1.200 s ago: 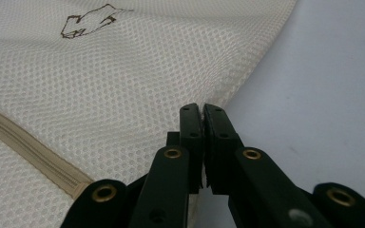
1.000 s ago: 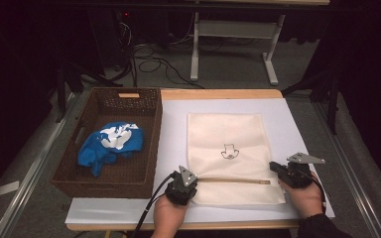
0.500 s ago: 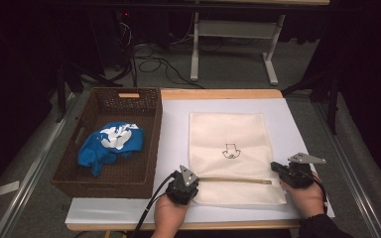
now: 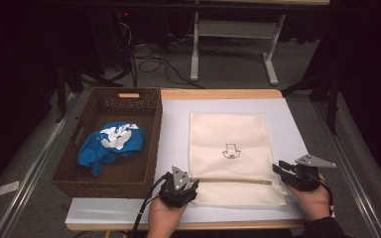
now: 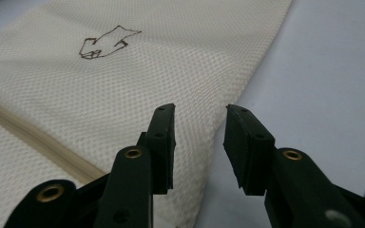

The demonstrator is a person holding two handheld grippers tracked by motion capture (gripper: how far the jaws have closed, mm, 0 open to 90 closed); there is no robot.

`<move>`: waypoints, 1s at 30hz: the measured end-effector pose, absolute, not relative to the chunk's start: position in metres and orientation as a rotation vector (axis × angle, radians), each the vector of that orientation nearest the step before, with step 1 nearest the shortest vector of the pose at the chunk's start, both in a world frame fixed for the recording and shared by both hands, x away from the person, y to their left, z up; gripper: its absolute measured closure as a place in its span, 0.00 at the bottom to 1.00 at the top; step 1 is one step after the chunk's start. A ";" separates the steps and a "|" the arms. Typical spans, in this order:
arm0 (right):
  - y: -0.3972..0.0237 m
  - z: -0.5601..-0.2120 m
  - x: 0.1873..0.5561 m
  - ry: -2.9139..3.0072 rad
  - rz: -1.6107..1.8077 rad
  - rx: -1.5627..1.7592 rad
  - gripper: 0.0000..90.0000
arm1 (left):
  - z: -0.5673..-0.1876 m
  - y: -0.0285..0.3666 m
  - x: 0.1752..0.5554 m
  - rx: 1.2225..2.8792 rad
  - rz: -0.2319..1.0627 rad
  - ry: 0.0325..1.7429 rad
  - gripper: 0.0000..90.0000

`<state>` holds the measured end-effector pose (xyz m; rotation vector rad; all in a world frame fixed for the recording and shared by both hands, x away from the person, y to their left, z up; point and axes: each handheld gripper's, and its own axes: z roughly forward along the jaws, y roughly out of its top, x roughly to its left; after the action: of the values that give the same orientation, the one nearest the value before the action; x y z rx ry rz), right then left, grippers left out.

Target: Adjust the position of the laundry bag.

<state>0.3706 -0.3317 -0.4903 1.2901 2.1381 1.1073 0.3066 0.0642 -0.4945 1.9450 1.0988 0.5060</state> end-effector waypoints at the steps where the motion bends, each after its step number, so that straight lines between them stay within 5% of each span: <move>1: -0.332 -0.489 0.366 2.134 1.117 1.293 0.70 | -0.492 0.066 0.305 1.962 0.499 1.087 0.55; 9: -0.344 -0.489 0.322 2.155 1.153 1.306 0.63 | -0.495 0.071 0.294 1.920 0.433 1.027 0.51; 17: -0.335 -0.508 0.339 2.184 1.035 1.365 0.60 | -0.492 0.075 0.292 1.876 0.467 1.015 0.46; 26: -0.333 -0.511 0.334 2.227 1.072 1.351 0.88 | -0.496 0.077 0.294 1.841 0.462 1.024 0.44; 30: -0.331 -0.506 0.332 2.218 1.079 1.322 0.93 | -0.494 0.076 0.293 1.842 0.484 1.013 0.42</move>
<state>0.3316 -0.3309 -0.5063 1.3220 2.2175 1.0788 0.2932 0.0760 -0.4945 1.8415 1.0134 0.4840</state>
